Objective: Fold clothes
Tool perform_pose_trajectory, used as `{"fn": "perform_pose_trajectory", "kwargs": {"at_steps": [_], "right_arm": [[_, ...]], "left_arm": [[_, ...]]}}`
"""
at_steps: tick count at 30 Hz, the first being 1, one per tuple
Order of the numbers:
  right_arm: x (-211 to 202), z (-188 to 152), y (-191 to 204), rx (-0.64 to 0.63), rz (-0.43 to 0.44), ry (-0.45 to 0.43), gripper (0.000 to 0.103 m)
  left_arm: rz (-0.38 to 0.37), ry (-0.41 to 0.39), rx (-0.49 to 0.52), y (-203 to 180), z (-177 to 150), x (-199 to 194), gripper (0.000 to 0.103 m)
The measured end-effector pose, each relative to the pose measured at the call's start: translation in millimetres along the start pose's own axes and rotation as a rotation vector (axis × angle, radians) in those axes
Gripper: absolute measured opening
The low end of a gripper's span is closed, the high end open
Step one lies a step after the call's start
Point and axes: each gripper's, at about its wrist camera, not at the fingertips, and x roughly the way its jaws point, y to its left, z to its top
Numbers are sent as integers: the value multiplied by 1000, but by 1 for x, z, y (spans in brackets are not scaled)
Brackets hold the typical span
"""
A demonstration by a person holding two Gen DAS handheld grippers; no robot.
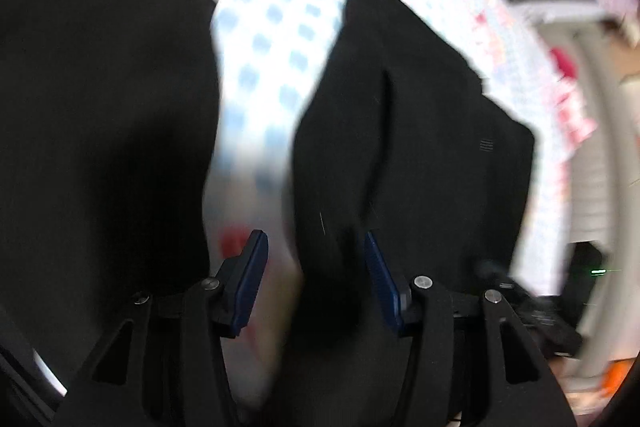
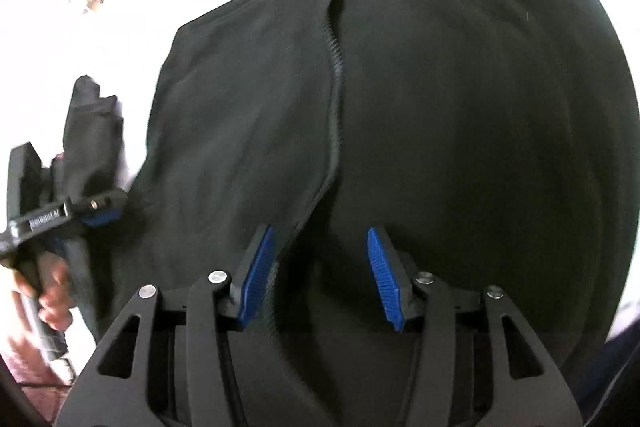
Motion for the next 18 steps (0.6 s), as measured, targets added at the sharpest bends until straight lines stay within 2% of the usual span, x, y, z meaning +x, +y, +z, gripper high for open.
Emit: {"fn": "perform_pose_trajectory", "kwargs": {"at_steps": [1, 3, 4, 5, 7, 8, 9, 11, 14, 18], "right_arm": [[-5, -2, 6, 2, 20, -1, 50], [-15, -12, 15, -4, 50, -4, 50], [-17, -20, 8, -11, 58, 0, 50], [-21, -31, 8, -11, 62, 8, 49], [-8, -40, 26, -11, 56, 46, 49], [-1, -44, 36, -10, 53, 65, 49], [6, -49, 45, -10, 50, 83, 49], [22, -61, 58, -13, 26, 119, 48], [16, -83, 48, 1, 4, 141, 46], [10, -93, 47, 36, 20, 125, 46]], "left_arm": [[-42, 10, -19, 6, -12, -6, 53], [-6, 38, 15, -4, -83, -4, 58], [13, 52, 32, -9, -116, -3, 59], [53, 69, 52, -9, -131, -1, 60], [242, 73, 144, -24, -151, 5, 58], [334, 74, 189, -30, -161, 9, 50], [379, 69, 215, -32, -165, 9, 49], [399, 50, 201, -27, -161, 2, 49], [431, 21, 180, -20, -157, -11, 49], [391, -6, 184, -26, -163, -22, 46]]}}
